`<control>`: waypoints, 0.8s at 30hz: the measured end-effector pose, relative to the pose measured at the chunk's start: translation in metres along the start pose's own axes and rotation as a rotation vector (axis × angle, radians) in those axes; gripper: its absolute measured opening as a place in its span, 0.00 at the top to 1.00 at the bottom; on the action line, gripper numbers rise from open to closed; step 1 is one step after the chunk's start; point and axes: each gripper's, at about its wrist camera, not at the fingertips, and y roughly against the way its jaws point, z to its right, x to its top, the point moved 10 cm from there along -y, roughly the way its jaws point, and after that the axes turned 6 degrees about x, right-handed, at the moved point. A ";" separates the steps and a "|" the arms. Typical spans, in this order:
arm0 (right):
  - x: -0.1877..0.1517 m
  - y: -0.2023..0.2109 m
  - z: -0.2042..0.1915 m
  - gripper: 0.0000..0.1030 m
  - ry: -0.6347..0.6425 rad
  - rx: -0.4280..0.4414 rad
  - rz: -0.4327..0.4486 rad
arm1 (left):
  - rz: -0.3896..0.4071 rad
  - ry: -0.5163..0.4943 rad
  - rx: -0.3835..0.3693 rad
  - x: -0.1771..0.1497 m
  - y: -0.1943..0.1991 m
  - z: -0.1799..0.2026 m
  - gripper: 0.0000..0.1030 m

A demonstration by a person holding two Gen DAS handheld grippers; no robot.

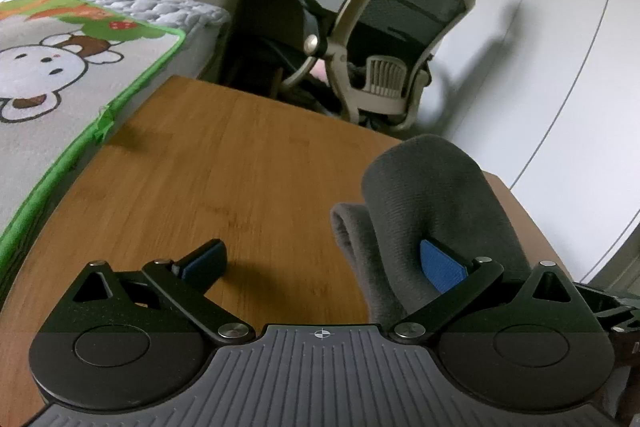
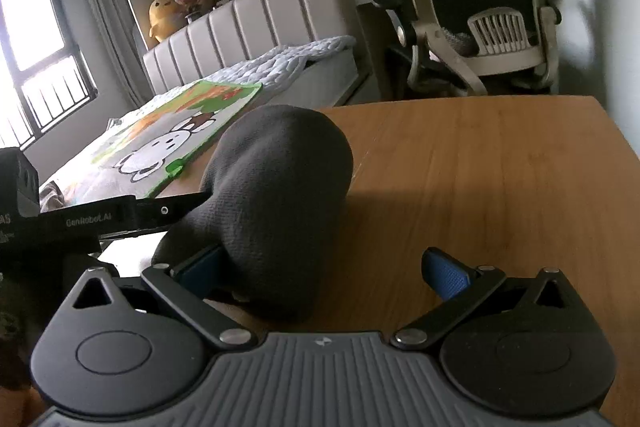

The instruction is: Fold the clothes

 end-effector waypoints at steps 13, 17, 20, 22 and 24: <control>0.003 0.001 0.007 0.00 -0.029 0.022 0.019 | 0.001 0.003 -0.003 0.000 0.000 0.000 0.00; 0.010 0.012 0.005 0.00 -0.043 0.054 0.069 | 0.000 0.001 -0.002 0.000 0.000 0.001 0.00; 0.028 0.019 0.000 0.00 -0.039 0.083 0.106 | 0.000 -0.001 0.000 0.000 0.000 0.001 0.00; 0.047 0.016 0.001 0.00 -0.009 0.028 0.125 | -0.002 -0.004 -0.001 0.000 0.000 0.001 0.00; 0.066 0.006 0.007 0.00 0.022 -0.043 0.131 | -0.006 -0.013 -0.004 0.000 0.000 0.000 0.00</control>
